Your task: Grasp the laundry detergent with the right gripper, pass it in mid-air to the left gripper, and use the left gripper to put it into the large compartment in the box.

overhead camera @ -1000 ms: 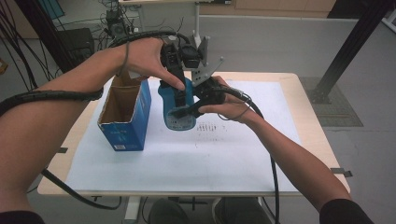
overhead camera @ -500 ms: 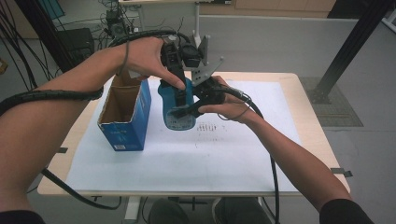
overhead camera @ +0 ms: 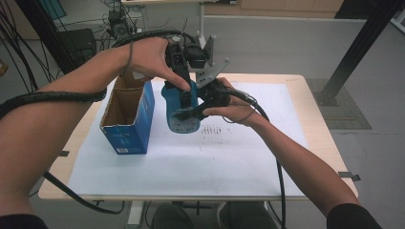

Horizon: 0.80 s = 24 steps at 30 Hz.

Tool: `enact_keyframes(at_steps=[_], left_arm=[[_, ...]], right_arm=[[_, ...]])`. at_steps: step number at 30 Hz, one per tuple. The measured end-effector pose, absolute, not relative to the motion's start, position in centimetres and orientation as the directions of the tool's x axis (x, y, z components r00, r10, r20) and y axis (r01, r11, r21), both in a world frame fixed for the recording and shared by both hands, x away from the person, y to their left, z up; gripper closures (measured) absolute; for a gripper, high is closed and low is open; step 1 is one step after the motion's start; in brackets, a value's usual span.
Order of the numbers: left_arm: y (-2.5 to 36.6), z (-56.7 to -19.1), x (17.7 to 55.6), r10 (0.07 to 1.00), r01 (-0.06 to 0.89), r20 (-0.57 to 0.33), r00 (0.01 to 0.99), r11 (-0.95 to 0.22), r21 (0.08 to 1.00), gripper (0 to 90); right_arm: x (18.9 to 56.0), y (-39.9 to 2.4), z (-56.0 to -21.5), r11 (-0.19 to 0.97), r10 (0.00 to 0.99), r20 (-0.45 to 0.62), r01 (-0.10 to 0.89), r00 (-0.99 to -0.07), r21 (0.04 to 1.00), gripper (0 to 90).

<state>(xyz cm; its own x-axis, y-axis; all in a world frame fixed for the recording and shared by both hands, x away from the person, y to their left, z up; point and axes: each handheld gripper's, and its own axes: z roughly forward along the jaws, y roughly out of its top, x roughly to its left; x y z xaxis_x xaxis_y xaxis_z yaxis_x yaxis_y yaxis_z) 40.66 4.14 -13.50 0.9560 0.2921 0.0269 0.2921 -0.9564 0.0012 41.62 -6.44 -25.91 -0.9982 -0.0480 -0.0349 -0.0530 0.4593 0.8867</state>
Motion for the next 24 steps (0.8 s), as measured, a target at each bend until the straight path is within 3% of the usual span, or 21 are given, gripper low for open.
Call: enact_keyframes(at_steps=[24], left_arm=[[4.61, -13.49, 40.73, 0.293, 0.292, 0.023, 0.956, -0.956, 0.011, 6.4]], right_arm=[[41.81, -6.23, -26.11, 0.459, -0.065, -0.037, -0.063, -0.997, 0.886, 44.3]])
